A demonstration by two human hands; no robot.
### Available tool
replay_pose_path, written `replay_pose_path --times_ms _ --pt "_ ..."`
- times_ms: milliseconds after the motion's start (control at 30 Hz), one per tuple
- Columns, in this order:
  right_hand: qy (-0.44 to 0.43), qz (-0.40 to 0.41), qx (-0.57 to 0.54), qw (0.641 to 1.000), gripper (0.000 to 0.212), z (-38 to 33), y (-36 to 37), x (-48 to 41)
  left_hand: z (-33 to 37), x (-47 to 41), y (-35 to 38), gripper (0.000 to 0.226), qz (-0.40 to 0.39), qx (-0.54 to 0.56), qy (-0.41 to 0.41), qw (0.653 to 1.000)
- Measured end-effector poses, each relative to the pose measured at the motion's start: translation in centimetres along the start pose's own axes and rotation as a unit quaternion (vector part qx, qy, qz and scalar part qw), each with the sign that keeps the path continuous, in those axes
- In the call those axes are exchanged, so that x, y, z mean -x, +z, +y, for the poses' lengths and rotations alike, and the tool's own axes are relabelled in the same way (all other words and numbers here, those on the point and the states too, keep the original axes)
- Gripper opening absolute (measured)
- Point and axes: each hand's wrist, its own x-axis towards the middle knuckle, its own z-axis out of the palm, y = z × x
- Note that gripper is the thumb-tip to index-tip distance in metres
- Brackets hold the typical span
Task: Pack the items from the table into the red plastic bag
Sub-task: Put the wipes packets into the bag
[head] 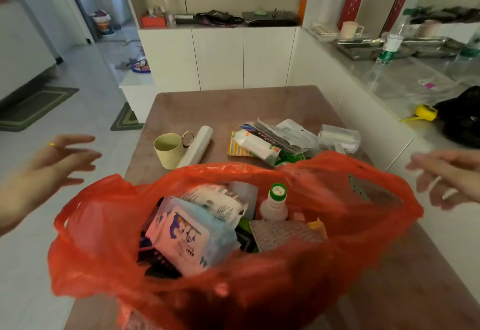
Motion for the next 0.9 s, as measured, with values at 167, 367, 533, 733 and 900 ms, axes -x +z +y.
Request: replay_pose_path --times_ms 167,367,533,733,900 --pt "-0.110 0.034 -0.058 0.992 0.028 -2.3 2.8 -9.1 8.4 -2.8 9.8 0.025 -0.051 0.052 0.050 0.996" --pt "-0.143 -0.102 0.236 0.956 0.100 0.5 10.6 -22.4 9.8 -10.4 20.5 0.007 -0.144 0.100 -0.084 0.981" --pt "-0.154 -0.120 0.363 0.911 0.102 3.0 15.3 -28.7 8.4 -14.6 26.4 0.021 -0.161 0.140 -0.181 0.960" --pt "-0.184 -0.059 0.254 0.948 0.046 4.0 16.0 -31.0 6.7 -15.8 28.4 0.023 -0.168 0.199 -0.255 0.931" --pt "-0.200 0.080 0.141 0.966 0.023 3.3 14.3 -30.9 6.0 -15.5 28.7 0.040 -0.164 0.247 -0.312 0.903"
